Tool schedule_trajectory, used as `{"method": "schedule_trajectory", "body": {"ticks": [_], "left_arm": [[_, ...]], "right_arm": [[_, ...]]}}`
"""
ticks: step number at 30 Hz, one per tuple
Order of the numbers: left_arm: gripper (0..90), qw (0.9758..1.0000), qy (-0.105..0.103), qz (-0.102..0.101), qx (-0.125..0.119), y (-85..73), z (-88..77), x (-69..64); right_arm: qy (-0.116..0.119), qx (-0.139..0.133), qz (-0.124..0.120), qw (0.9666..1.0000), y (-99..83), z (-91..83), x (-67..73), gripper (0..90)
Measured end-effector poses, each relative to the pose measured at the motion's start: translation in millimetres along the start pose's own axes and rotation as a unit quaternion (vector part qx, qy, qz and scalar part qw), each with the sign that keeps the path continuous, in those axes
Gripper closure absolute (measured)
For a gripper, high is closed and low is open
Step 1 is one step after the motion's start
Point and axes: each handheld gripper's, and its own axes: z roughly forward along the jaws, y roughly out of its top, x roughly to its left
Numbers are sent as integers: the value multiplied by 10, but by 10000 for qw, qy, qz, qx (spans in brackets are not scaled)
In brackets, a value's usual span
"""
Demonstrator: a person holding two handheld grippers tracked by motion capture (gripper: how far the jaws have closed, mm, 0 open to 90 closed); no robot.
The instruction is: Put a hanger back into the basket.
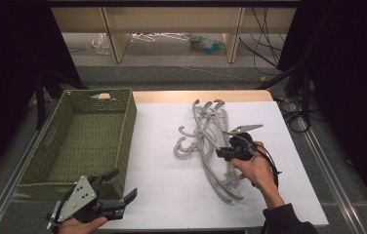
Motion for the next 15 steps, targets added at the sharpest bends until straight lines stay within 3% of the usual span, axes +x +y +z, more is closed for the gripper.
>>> {"method": "schedule_trajectory", "body": {"ticks": [2, 3, 5, 7, 10, 13, 15], "left_arm": [[161, 10000, 12, -14, 11, -5, 4, -1], [161, 10000, 17, 17, 23, -5, 6, 1], [162, 10000, 12, 14, 16, 2, 7, -4], [167, 10000, 23, 18, -14, 15, 20, -24], [183, 9999, 66, 39, 115, 30, 64, -93], [225, 9992, 100, 192, 328, 50, 158, -145], [249, 9990, -31, 250, 377, 66, 241, -171]], "right_arm": [[81, -36, -79, 9999, 4, -31, -7, 817], [166, 27, -1, 9999, 11, -62, 8, 817], [295, -115, -42, 9995, -5, -87, 30, 818], [480, -43, -117, 9988, -19, -135, 50, 817], [856, 84, -260, 9960, -54, -201, 80, 817], [1196, -6, -293, 9924, -121, -242, 107, 817], [1374, -21, -339, 9899, -184, -285, 134, 817]]}}
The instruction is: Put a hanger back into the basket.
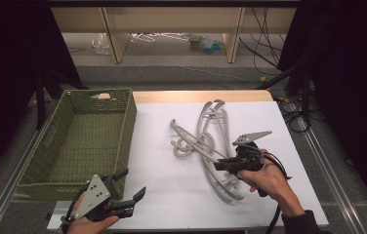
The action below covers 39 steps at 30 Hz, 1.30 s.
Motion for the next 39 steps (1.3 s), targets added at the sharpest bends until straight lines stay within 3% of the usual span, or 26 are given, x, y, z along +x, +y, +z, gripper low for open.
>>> {"method": "schedule_trajectory", "body": {"ticks": [4, 6, 9, 10, 11, 15, 19, 26, 28, 29, 30, 31, 32, 33, 39], "left_arm": [[258, 9989, 19, 192, 431, 93, 190, -6], [270, 9986, -86, 239, 474, 172, 326, 11], [279, 9961, -250, 436, 725, 248, 501, 3], [279, 9960, -310, 370, 746, 253, 559, -10], [280, 9951, -320, 480, 799, 267, 600, -3], [273, 9922, -442, 571, 1018, 266, 718, -19], [262, 9872, -671, 781, 1218, 248, 820, -7], [324, 9801, -922, 898, 1510, 211, 937, 21], [357, 9757, -1023, 1100, 1595, 210, 957, 30], [384, 9752, -1072, 1125, 1573, 203, 972, 19], [390, 9711, -1155, 1270, 1656, 201, 979, 20], [403, 9712, -1177, 1273, 1637, 192, 989, 8], [405, 9679, -1232, 1399, 1686, 190, 998, 9], [402, 9664, -1269, 1461, 1694, 179, 1013, 0], [451, 9627, -1352, 1554, 1753, 150, 1078, 21]], "right_arm": [[405, -91, -77, 9991, -101, -28, 57, 818], [606, -50, -151, 9980, -130, -47, 85, 818], [718, 1, -296, 9970, -151, -71, 150, 818], [853, -4, -339, 9958, -157, -66, 164, 818], [866, 5, -368, 9956, -161, -75, 183, 818], [1081, 9, -459, 9931, -179, -80, 233, 818], [1229, 115, -627, 9904, -200, -67, 257, 817], [1350, 217, -768, 9876, -225, -50, 284, 817], [1374, 243, -764, 9873, -230, -51, 289, 817], [1381, 246, -768, 9871, -235, -51, 290, 817], [1384, 237, -799, 9869, -239, -46, 286, 817], [1407, 259, -807, 9864, -241, -51, 288, 817], [1393, 238, -819, 9866, -244, -50, 290, 817], [1410, 266, -831, 9862, -245, -51, 290, 817], [1433, 312, -916, 9849, -254, -39, 300, 816]]}}
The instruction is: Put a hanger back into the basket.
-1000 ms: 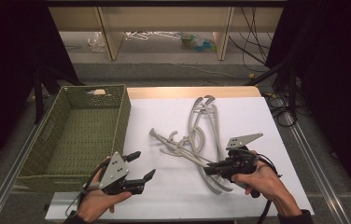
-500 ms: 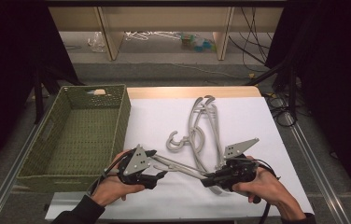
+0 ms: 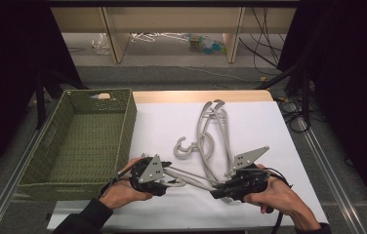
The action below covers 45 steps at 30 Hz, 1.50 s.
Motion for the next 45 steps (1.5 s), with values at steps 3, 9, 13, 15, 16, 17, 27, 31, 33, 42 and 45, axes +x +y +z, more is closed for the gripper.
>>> {"method": "schedule_trajectory", "body": {"ticks": [3, 9, 13, 15, 16, 17, 27, 31, 33, 42, 45], "left_arm": [[520, 9999, -81, 140, 14, 1, 24, 15], [609, 9965, -148, 811, 134, 30, 12, -17], [658, 9918, -79, 1261, 192, 43, 26, -53], [671, 9904, -50, 1370, 189, 48, 39, -62], [676, 9903, -81, 1367, 214, 47, 48, -70], [683, 9889, 3, 1468, 206, 48, 52, -71], [764, 9937, 53, 1116, 105, 120, 27, -7], [788, 9988, 132, 456, 138, 156, -11, 73], [789, 9998, 145, -31, 111, 158, -35, 116], [789, 9825, -26, -1845, -270, 193, -188, 233], [788, 9694, -138, -2395, -526, 188, -272, 285]], "right_arm": [[21, 30, -51, 10000, 3, 7, -2, 815], [28, 97, -158, 9998, -4, -2, -13, 813], [-12, 97, -243, 9997, -10, -26, -49, 774], [-97, 70, -261, 9996, -5, -48, -69, 742], [-177, 131, -333, 9992, -3, -64, -76, 733], [-271, 169, -348, 9989, 2, -76, -70, 706], [-1482, -304, -492, 9873, 116, -271, -94, 422], [-1957, -836, -380, 9764, 189, -481, -49, 363], [-2059, -1091, -370, 9718, 209, -561, -19, 360], [-1948, -1233, -268, 9727, 183, -494, 68, 357], [-1919, -1168, -294, 9740, 151, -416, 94, 357]]}}
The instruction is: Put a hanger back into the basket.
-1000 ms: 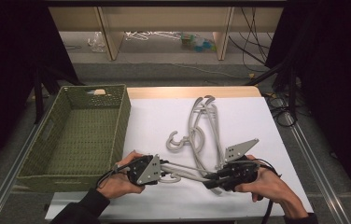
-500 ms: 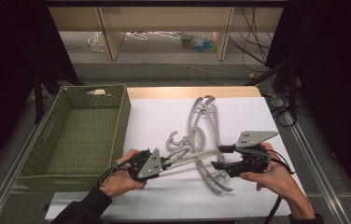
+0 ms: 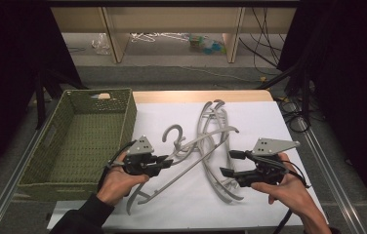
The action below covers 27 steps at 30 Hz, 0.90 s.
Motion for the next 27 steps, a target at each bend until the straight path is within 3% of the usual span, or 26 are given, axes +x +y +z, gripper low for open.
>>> {"method": "schedule_trajectory", "body": {"ticks": [4, 5, 6, 11, 16, 23, 27], "left_arm": [[789, 9986, -79, -438, -296, 38, -142, 46], [789, 9986, -79, -438, -296, 38, -142, 46], [789, 9973, -7, -595, -419, 62, -233, 68], [788, 9921, -47, -961, -810, 125, -486, 160], [788, 9875, 57, -1126, -1104, 201, -750, 235], [788, 9812, 237, -1156, -1525, 365, -1170, 362], [788, 9754, 400, -1419, -1639, 418, -1372, 505]], "right_arm": [[-35, -38, 90, 9999, -76, 38, 25, 356], [-90, -76, 88, 9999, -101, 49, 22, 356], [-105, -85, 116, 9998, -127, 64, 23, 356], [-59, -19, 155, 9999, -227, 155, 28, 352], [-57, 56, 188, 9998, -275, 211, 39, 342], [-92, 177, 285, 9994, -348, 267, 25, 333], [11, 205, 343, 9992, -374, 292, 14, 328]]}}
